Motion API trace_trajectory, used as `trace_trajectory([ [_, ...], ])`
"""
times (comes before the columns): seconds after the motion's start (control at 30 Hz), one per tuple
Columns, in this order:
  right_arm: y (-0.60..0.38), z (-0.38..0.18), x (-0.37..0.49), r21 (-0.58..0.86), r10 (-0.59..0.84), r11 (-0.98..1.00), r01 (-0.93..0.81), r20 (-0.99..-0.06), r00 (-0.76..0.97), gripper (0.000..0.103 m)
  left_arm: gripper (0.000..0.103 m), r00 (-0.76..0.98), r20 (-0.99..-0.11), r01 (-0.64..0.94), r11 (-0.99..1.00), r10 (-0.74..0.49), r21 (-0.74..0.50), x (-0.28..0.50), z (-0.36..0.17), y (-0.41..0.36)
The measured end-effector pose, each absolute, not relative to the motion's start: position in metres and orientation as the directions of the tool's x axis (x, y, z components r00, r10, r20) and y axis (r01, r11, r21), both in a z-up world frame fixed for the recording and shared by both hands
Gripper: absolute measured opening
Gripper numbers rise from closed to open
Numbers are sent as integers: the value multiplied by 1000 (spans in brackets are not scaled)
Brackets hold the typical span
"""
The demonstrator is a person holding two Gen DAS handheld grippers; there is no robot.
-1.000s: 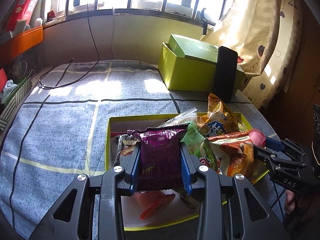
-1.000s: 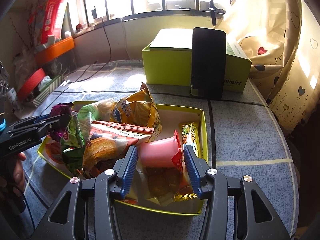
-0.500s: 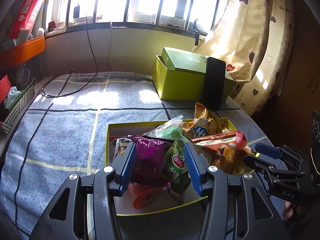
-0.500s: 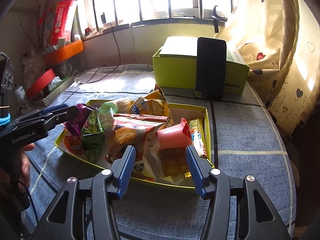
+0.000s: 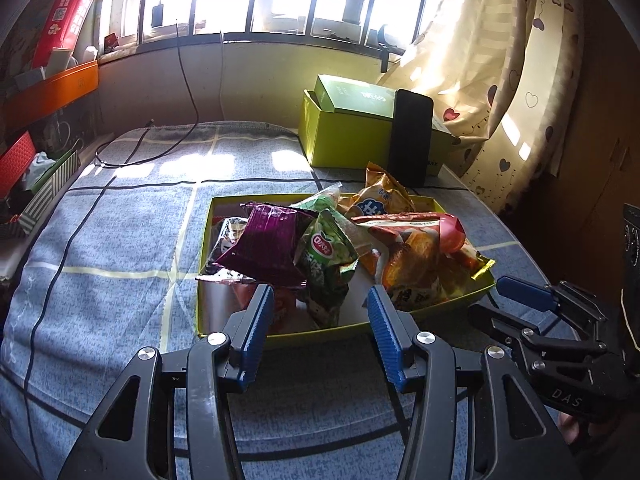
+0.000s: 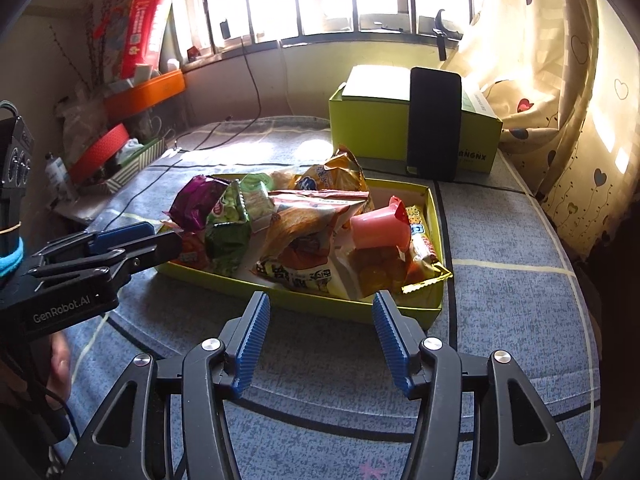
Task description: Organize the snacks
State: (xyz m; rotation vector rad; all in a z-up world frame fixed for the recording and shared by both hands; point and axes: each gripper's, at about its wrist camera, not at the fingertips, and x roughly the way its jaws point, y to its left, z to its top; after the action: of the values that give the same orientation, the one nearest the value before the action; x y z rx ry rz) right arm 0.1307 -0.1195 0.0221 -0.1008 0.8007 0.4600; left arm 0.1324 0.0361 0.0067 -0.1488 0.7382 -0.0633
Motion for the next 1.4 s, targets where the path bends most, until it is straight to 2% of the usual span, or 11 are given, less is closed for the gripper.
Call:
trace_trajectory([
  [0.6,-110,15,110,79,363,889,-452,-725,585,56,50,698,-710,-3,990,-98,-139,108,-12,23],
  [1.4,-96,-15,135,49,312,897,-439,-775,549,58,50,643,-763,-34,993,-62,-110,125,-44,21],
])
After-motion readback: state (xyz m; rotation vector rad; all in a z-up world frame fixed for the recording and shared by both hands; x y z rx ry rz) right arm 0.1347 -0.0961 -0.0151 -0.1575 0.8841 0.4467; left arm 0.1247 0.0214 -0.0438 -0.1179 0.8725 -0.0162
